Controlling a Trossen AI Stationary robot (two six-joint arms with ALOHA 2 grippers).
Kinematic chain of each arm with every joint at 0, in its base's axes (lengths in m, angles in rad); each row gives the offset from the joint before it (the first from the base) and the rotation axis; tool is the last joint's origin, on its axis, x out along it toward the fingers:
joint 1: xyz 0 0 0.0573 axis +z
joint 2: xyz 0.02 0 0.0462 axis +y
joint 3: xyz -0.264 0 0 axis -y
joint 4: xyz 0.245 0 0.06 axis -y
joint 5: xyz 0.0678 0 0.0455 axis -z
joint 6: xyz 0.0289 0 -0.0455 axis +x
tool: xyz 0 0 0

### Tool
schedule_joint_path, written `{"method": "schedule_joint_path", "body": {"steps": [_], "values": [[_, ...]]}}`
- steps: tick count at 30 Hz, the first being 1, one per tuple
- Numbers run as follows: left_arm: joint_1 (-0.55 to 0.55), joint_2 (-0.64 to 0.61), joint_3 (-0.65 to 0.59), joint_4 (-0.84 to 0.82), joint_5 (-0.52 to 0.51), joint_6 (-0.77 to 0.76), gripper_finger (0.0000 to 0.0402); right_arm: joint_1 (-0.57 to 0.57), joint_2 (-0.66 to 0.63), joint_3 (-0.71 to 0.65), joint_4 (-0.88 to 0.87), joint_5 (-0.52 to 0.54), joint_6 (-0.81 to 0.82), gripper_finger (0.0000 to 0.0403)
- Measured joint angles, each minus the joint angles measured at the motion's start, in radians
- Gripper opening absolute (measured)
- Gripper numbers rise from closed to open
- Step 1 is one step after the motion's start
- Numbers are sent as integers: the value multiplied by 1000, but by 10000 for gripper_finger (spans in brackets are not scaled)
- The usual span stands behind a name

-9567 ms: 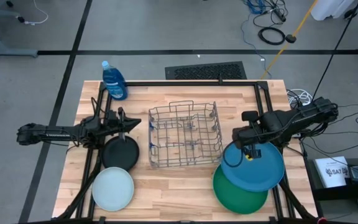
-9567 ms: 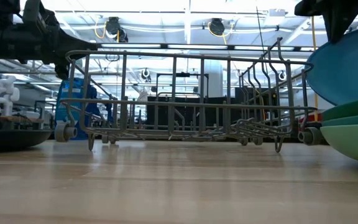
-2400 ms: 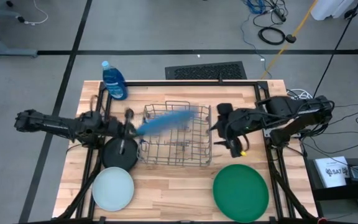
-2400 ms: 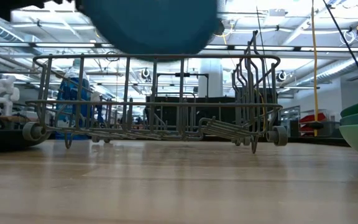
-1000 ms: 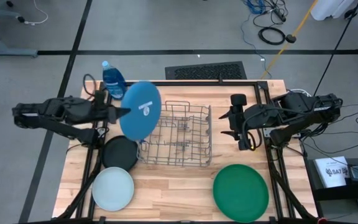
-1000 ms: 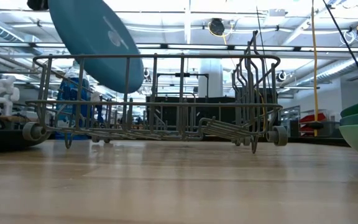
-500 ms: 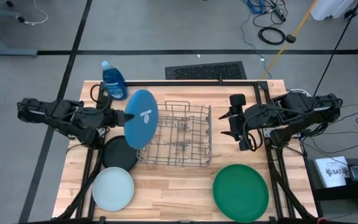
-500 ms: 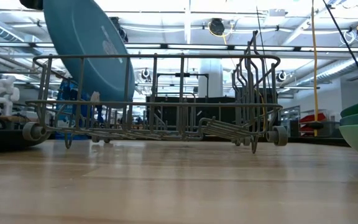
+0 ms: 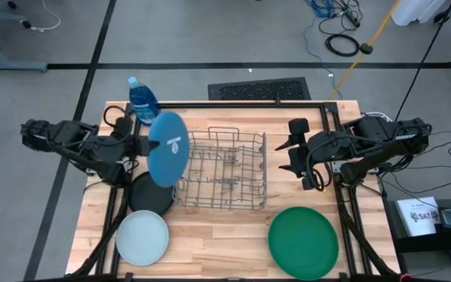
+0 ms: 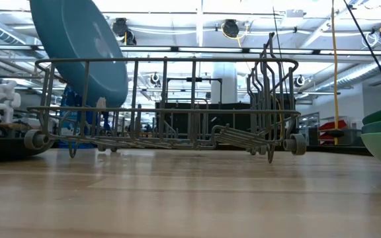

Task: Sort dishes
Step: Put the blue plate into the gray dish rack

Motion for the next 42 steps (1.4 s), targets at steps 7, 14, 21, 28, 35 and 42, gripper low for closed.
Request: {"method": "schedule_joint_path", "body": {"steps": [7, 14, 21, 28, 35, 42], "values": [[0, 56, 1, -12, 0, -12, 3, 0, 0, 0, 3, 0, 4, 226], [0, 121, 0, -19, 21, -12, 3, 0, 0, 0, 14, 0, 0, 226], [0, 174, 1, -20, 20, -9, 3, 0, 0, 0, 15, 0, 0, 226], [0, 232, 0, -27, 28, -13, 13, 0, 0, 0, 15, 0, -1, 226], [0, 259, 1, -23, 33, -8, 17, 0, 0, 0, 15, -1, -8, 226], [-2, 238, 1, -9, 107, 58, 24, 0, 0, 0, 14, -5, -18, 226]]}}
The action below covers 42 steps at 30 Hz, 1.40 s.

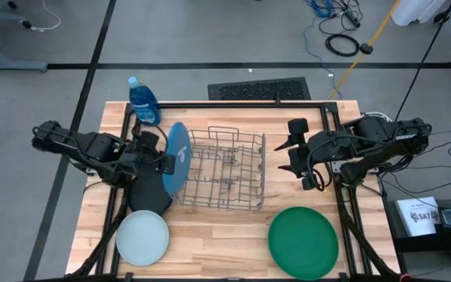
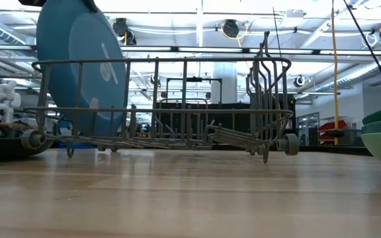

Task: Sort dishes
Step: Put the blue plate into the gray dish rack, then put the dark green plate into the gray dish rack

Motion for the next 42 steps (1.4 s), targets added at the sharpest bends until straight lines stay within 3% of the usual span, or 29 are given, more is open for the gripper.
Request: {"method": "schedule_joint_path", "body": {"steps": [10, 21, 28, 33, 40, 42], "values": [[-3, -38, -3, -6, 12, 58, 99, 0, 0, 0, 0, 0, -1, 226], [-2, -125, -3, -6, -1, 102, 107, 0, 0, 0, 9, 0, 10, 226], [-2, -217, -2, 8, -95, 192, 107, 0, 0, 0, 9, 1, 39, 226], [-2, -264, -2, 68, -201, 350, 107, 0, 0, 0, -41, 0, 94, 226], [-3, -278, -2, 123, -302, 558, 107, 0, 0, -47, -137, -5, 300, 226], [-3, -277, -2, 140, -306, 597, 107, 0, -1, -93, -137, -48, 364, 226]]}}
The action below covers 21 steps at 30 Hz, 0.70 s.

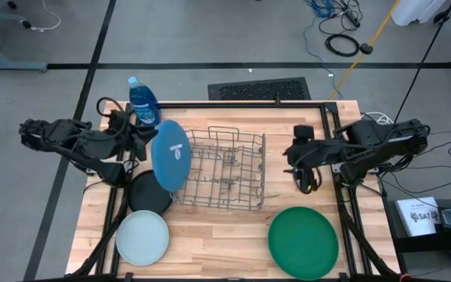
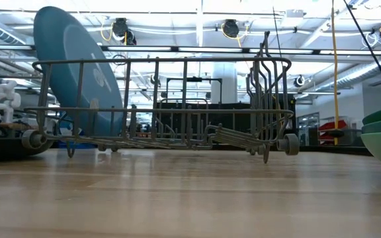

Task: Sort dishes
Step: Put the dark green plate into the gray dish rack

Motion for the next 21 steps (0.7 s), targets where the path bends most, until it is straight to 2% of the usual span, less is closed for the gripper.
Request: {"method": "schedule_joint_path", "body": {"steps": [6, 9, 11, 14, 19, 21], "values": [[-28, 25, -40, 191, 8, 208, 107, 49, 1, -250, 57, -208, 246, 226], [-44, 44, -79, 339, 11, 339, 107, 111, 2, -393, 171, -308, 390, 226], [-56, 59, -102, 419, 15, 416, 107, 157, 2, -478, 293, -336, 477, 226], [-75, 74, -122, 526, 15, 511, 107, 215, 2, -572, 414, -331, 569, 226], [-98, 90, -171, 663, 16, 632, 107, 259, 1, -677, 392, -214, 636, 226], [-109, 92, -180, 688, 15, 652, 107, 261, 1, -718, 391, -207, 631, 226]]}}
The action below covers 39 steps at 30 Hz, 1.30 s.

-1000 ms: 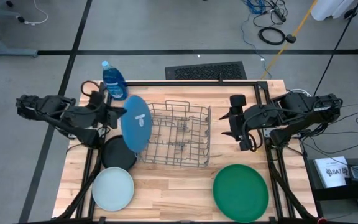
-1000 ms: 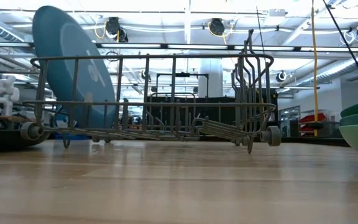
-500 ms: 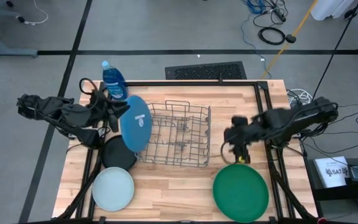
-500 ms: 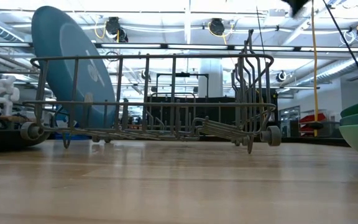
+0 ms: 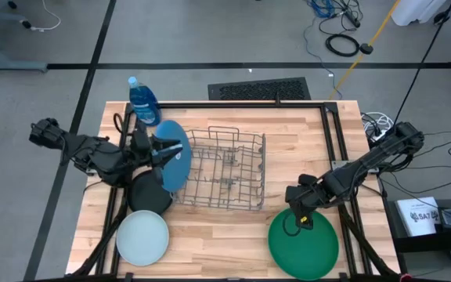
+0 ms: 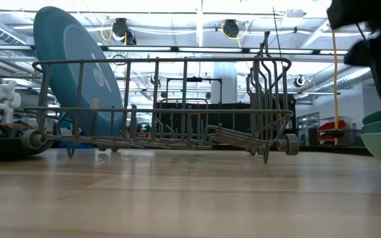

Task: Sort dishes
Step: Put the dark green plate into the gray dish rack

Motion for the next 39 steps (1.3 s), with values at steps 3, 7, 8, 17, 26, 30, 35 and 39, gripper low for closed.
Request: {"method": "schedule_joint_path", "body": {"steps": [3, 7, 8, 17, 26, 30, 35, 39], "values": [[-18, 4, -25, 17, 0, 3, 107, -6, 0, -49, 3, 1, -27, 226], [-32, 4, -53, 28, 0, 3, 107, -18, 0, -93, 49, 0, -72, 226], [-35, 4, -57, 30, 0, 4, 107, -21, 0, -97, 64, 0, -84, 226], [-35, 4, -58, 33, -5, 24, 107, -27, -1, -127, 192, -1, -140, 168], [-35, 4, -58, 32, -4, 31, 107, -28, -1, -153, 237, 30, -157, 102], [-35, 4, -58, 31, -4, 31, 107, -27, -1, -153, 259, 22, -182, 99], [-35, 4, -58, 30, -4, 31, 107, -27, -1, -153, 259, 20, -185, 114], [-35, 4, -58, 30, -4, 31, 107, -27, 9, -153, 259, -2, -178, 129]]}}
